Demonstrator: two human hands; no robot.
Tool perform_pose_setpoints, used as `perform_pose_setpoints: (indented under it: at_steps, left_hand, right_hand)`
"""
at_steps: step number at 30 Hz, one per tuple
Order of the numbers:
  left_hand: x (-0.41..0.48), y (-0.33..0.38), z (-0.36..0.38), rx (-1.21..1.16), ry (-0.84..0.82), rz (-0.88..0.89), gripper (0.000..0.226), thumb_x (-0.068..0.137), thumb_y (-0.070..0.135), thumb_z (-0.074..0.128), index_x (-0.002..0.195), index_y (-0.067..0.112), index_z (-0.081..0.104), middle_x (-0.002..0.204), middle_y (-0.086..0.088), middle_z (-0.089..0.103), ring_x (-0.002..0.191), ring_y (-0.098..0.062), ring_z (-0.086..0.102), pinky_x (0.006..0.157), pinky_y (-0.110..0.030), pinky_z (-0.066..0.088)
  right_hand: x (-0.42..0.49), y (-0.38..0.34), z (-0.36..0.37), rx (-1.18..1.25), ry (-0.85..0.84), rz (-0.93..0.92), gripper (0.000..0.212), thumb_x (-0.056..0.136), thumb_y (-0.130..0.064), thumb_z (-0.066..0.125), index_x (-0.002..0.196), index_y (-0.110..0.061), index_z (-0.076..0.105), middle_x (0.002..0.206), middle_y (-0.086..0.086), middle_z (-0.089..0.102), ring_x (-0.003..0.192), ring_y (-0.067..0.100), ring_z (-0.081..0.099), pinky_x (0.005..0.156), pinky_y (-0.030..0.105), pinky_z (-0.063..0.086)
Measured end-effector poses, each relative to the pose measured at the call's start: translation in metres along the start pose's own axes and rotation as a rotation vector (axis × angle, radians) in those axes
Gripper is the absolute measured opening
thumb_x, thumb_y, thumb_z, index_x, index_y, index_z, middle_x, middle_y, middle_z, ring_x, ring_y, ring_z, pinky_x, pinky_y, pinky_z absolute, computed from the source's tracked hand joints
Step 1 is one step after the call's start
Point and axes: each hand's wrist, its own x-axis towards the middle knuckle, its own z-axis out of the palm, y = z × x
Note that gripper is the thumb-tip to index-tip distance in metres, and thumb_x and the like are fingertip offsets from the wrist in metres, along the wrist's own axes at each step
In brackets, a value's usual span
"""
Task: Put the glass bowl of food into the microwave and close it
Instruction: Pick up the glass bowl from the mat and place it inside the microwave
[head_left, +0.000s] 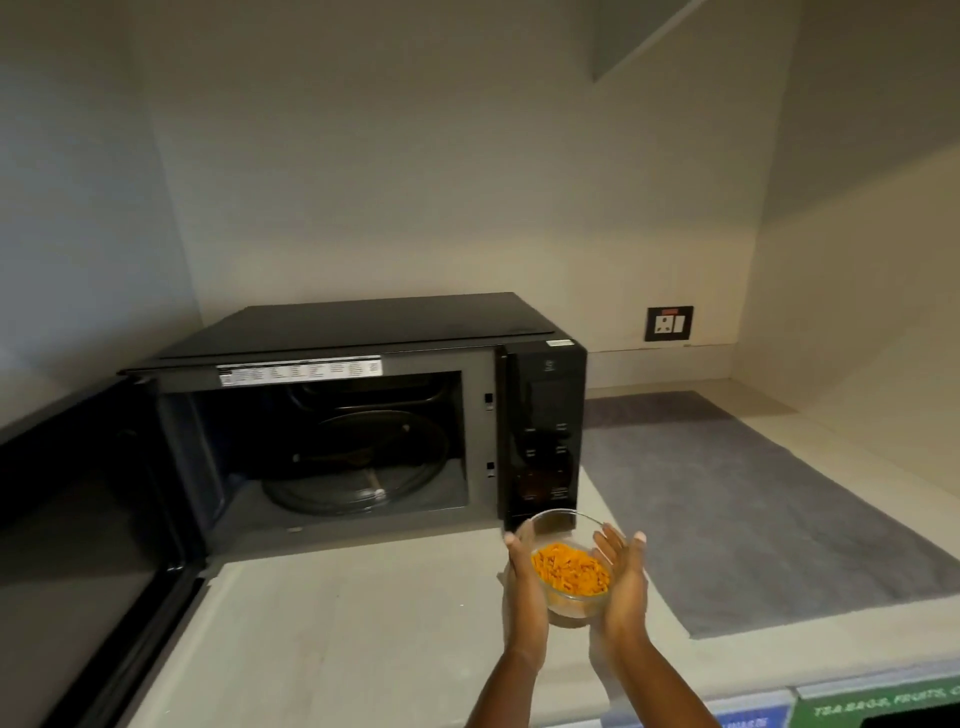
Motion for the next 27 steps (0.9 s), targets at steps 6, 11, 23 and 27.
perform_pose_setpoints:
  at_steps: [6, 11, 23, 27]
  left_hand:
    - [0.004, 0.033, -0.093, 0.009, 0.29, 0.052, 0.093, 0.071, 0.081, 0.007, 0.132, 0.027, 0.052, 0.138, -0.006, 0.055, 0.134, -0.028, 0.041, 0.114, -0.053, 0.031]
    - [0.017, 0.064, -0.141, -0.025, 0.381, 0.166, 0.068, 0.094, 0.056, 0.012, 0.126, 0.018, 0.059, 0.133, -0.008, 0.06, 0.126, -0.028, 0.051, 0.114, -0.05, 0.033]
    - [0.125, 0.105, -0.193, -0.16, 0.52, 0.207, 0.069, 0.097, 0.051, 0.016, 0.13, 0.002, 0.052, 0.133, -0.021, 0.055, 0.123, -0.035, 0.051, 0.104, -0.041, 0.04]
    - [0.17, 0.113, -0.207, -0.179, 0.545, 0.221, 0.065, 0.099, 0.044, 0.017, 0.128, -0.001, 0.054, 0.135, -0.023, 0.054, 0.126, -0.037, 0.049, 0.112, -0.046, 0.035]
  right_hand:
    - [-0.056, 0.034, 0.091, -0.013, -0.126, 0.046, 0.046, 0.095, -0.052, 0.028, 0.119, -0.024, 0.055, 0.124, 0.002, 0.056, 0.108, 0.016, 0.055, 0.096, 0.038, 0.044]
    - [-0.073, 0.041, 0.15, -0.053, -0.203, 0.02, 0.056, 0.098, -0.047, 0.021, 0.134, -0.013, 0.046, 0.142, 0.01, 0.048, 0.133, 0.025, 0.042, 0.113, 0.042, 0.03]
    - [-0.01, 0.06, 0.258, -0.044, -0.341, 0.032, 0.059, 0.097, -0.05, 0.021, 0.136, -0.012, 0.044, 0.142, 0.013, 0.048, 0.127, 0.026, 0.046, 0.102, 0.037, 0.037]
    - [0.018, 0.068, 0.288, -0.037, -0.378, 0.06, 0.063, 0.095, -0.055, 0.025, 0.134, -0.011, 0.048, 0.133, 0.015, 0.055, 0.112, 0.025, 0.054, 0.086, 0.033, 0.044]
